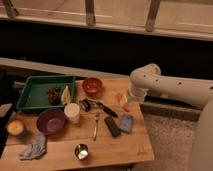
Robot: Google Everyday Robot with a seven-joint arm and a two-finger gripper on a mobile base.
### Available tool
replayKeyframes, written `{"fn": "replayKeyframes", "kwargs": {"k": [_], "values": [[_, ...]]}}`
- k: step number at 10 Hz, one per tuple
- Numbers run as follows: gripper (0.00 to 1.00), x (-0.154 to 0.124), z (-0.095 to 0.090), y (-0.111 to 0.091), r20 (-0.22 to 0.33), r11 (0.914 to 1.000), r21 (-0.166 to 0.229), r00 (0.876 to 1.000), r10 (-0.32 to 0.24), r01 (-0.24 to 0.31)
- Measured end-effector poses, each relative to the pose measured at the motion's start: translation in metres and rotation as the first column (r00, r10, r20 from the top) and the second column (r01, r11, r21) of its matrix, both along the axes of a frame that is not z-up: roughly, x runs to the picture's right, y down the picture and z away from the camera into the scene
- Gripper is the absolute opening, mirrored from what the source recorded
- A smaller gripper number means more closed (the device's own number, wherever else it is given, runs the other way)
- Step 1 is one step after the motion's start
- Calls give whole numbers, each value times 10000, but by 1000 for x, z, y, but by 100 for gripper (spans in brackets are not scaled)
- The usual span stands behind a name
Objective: Place sponge in purple bowl
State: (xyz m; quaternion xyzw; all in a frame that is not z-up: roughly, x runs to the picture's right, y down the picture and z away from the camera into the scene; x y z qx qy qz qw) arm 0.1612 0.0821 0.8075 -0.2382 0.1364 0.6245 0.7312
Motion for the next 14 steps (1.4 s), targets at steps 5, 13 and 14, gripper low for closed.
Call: {"fn": "replayKeyframes", "kwargs": {"k": [5, 13, 14], "values": [[74, 0, 0, 0, 0, 10000, -1, 10000, 1, -1], [74, -1, 1, 3, -21, 10000, -75, 10000, -61, 60], [74, -9, 2, 10, -111, 9992, -153, 9992, -375, 373]]}}
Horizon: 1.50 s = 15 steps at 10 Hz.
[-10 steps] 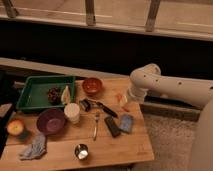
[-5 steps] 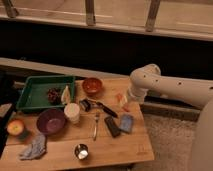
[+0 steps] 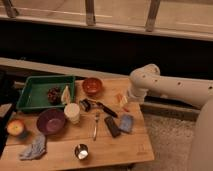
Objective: Place sponge in purple bowl
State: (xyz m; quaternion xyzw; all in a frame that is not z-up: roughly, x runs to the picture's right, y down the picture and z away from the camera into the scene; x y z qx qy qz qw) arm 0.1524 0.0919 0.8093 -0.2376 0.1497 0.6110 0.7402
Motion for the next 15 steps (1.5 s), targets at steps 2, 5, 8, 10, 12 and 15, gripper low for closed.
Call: {"fn": "replayKeyframes", "kwargs": {"k": [2, 5, 8, 10, 12, 15], "values": [[74, -19, -1, 23, -357, 9982, -178, 9976, -585, 579], [74, -27, 10, 60, -927, 9927, -932, 9921, -849, 763], [74, -18, 22, 71, -1463, 9898, -1297, 9862, -781, 592], [74, -6, 30, 68, -1800, 9906, -1348, 9824, -493, 250], [74, 7, 39, 72, -1892, 9865, -1637, 9817, -218, -97], [72, 1, 61, 96, -1530, 9701, -2421, 9880, -199, -179]]}}
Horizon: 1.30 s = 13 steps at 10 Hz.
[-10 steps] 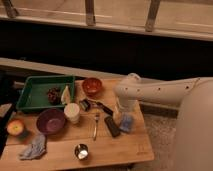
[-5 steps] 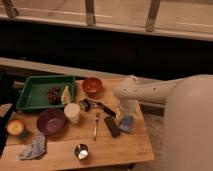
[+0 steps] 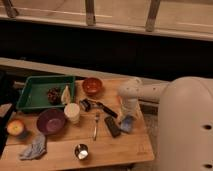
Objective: Place sponge in purple bowl
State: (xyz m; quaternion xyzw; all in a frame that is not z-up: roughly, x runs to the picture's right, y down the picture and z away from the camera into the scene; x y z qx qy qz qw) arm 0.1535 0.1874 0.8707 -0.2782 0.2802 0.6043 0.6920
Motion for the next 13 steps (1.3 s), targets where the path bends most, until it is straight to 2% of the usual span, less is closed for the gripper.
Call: {"fn": "replayKeyframes", "kwargs": {"k": [1, 7, 8, 10, 11, 13], "values": [[64, 3, 5, 8, -57, 9999, -106, 10000, -1, 0], [6, -3, -2, -2, -3, 10000, -59, 10000, 14, -14], [1, -3, -4, -3, -17, 10000, -83, 10000, 19, -19], [0, -2, -5, -3, -32, 9999, -113, 10000, -15, 14], [0, -2, -8, -4, -4, 9999, 1, 9999, -170, 170], [0, -15, -21, -20, 132, 9949, 834, 9983, -572, 559]]}}
